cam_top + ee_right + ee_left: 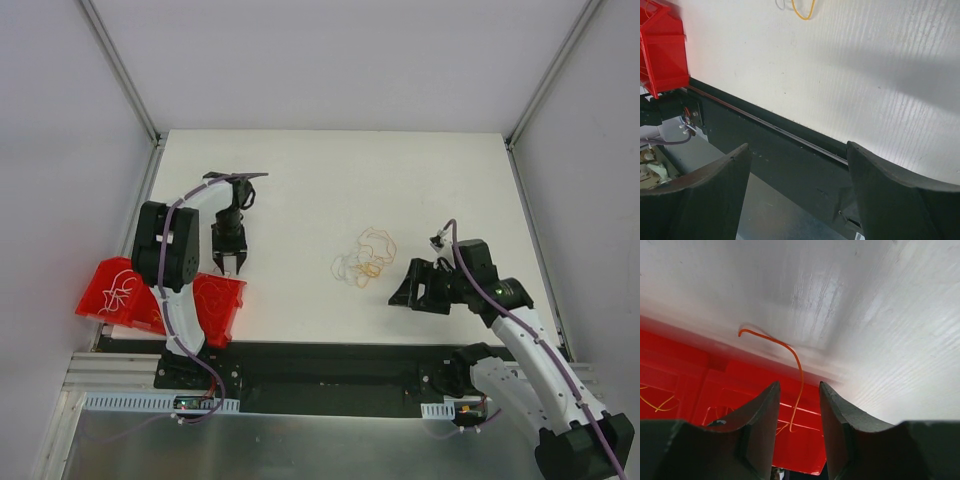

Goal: Untangle the cables

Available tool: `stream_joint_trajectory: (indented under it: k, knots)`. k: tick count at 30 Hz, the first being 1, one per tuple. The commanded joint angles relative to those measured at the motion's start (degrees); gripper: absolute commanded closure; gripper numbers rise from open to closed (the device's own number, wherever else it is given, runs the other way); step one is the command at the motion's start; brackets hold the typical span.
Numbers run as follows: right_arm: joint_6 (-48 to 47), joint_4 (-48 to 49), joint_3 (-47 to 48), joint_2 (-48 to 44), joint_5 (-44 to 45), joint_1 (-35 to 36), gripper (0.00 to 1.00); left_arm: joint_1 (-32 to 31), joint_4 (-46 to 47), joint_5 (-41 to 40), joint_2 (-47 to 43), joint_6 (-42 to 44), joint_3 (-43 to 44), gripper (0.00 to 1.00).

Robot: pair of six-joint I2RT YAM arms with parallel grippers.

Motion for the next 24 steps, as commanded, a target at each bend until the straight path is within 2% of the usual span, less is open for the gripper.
stream_joint_trajectory:
  k: [1,5,6,8,9,11,15,18,24]
  knots:
    - [1.81,0.19,-1.6,-1.45,1.21,-0.29,0.21,-1.23,-0.99,0.91,-3.68,2.25,-3.09,0.62]
    - [2.86,1.51,-1.95,-0.31,0.15,-0.29,0.21,-1.23,-0.29,-0.76,-4.48,2.6,-5.9,0.62]
    - [2.95,1.86,-1.86,-0.31,0.07,-0.29,0.21,-1.23,0.15,-0.5,-4.22,2.78,-6.34,0.64]
    - [3.13,2.48,-1.51,-0.22,-0.02,-0.29,0.21,-1.23,0.77,-0.84,-4.47,2.52,-6.52,0.86]
    - [3.3,2.74,-1.43,-0.22,-0.02,-0.29,0.21,-1.23,1.29,-1.46,-5.43,2.17,-6.52,0.92]
    - [3.57,2.57,-0.72,0.13,-0.37,-0.29,0.21,-1.23,2.08,-2.69,-8.33,1.55,-6.08,0.99]
    - [3.13,2.83,-1.16,0.48,-0.73,-0.29,0.21,-1.67,2.53,-4.71,-16.85,-0.03,-5.29,1.0]
    - [2.34,1.69,-1.16,1.01,-0.29,-0.29,0.22,-1.67,-0.53,-4.19,-23.26,-6.07,-6.95,1.0]
    - [3.3,5.81,-3.18,1.8,-1.78,-0.29,0.22,-1.67,-1.43,7.47,-36.1,-17.86,-21.97,1.0]
